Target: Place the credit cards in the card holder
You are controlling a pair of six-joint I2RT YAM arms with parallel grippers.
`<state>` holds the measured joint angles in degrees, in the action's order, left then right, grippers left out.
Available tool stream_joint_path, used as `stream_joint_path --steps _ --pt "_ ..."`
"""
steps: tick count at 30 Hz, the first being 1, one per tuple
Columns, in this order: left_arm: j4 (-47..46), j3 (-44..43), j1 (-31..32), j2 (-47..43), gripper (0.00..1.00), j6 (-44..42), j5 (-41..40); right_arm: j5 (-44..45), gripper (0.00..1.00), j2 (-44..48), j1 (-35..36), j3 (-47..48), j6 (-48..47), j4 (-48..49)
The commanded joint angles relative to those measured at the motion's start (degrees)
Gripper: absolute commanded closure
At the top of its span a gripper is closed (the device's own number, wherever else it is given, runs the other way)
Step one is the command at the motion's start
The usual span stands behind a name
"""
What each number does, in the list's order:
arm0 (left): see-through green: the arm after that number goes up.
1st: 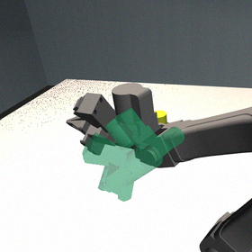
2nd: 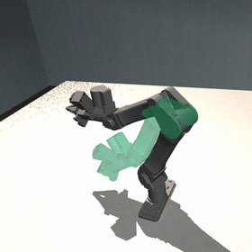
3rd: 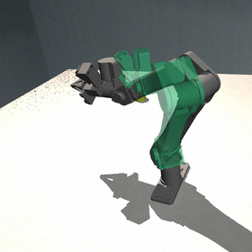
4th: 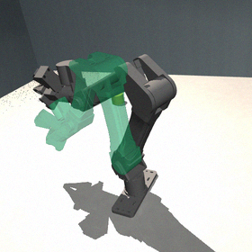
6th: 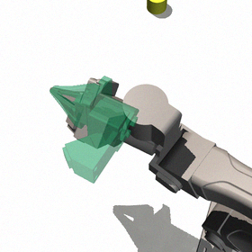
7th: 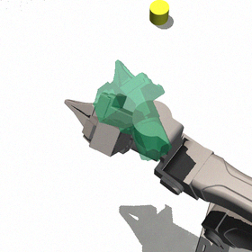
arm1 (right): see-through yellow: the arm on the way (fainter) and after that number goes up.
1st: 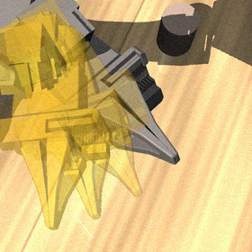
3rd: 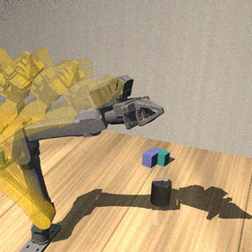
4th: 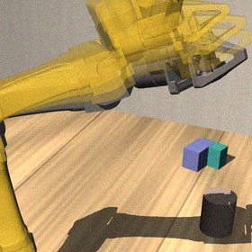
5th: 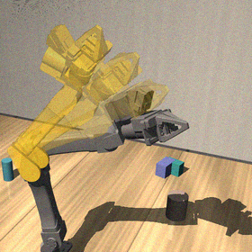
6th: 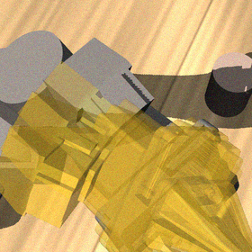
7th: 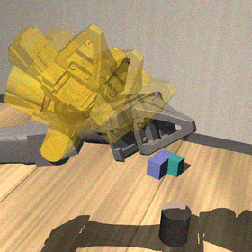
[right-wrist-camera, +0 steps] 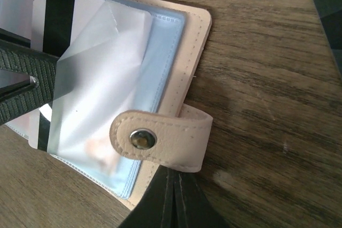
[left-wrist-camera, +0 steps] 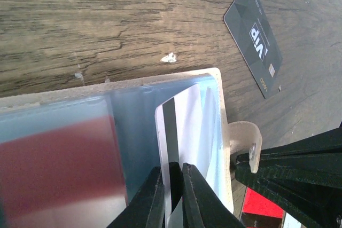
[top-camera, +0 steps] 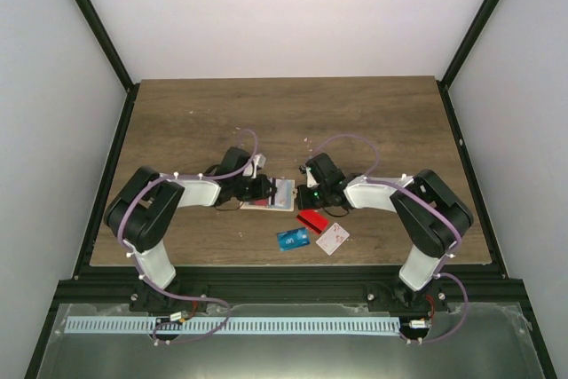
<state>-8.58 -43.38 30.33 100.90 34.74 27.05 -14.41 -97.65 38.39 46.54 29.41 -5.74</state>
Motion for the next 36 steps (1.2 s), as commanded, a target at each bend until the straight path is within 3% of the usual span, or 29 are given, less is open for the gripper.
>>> stream_joint_path --steps 1,9,36 --pt "4.82 1.28 -0.99 -0.45 0.90 -1.00 -1.45 1.04 0.99 -2.79 0.11 -0.94 -0.15 -1.30" --pt "10.38 -0.96 -1.58 0.58 0.89 -5.21 -0.67 1.21 0.99 -4.04 0.11 -0.46 0.04 -1.20" --pt "2.56 -1.35 -0.98 5.82 0.89 -0.99 5.64 0.54 0.99 -5.36 0.12 0.99 0.10 -1.45"
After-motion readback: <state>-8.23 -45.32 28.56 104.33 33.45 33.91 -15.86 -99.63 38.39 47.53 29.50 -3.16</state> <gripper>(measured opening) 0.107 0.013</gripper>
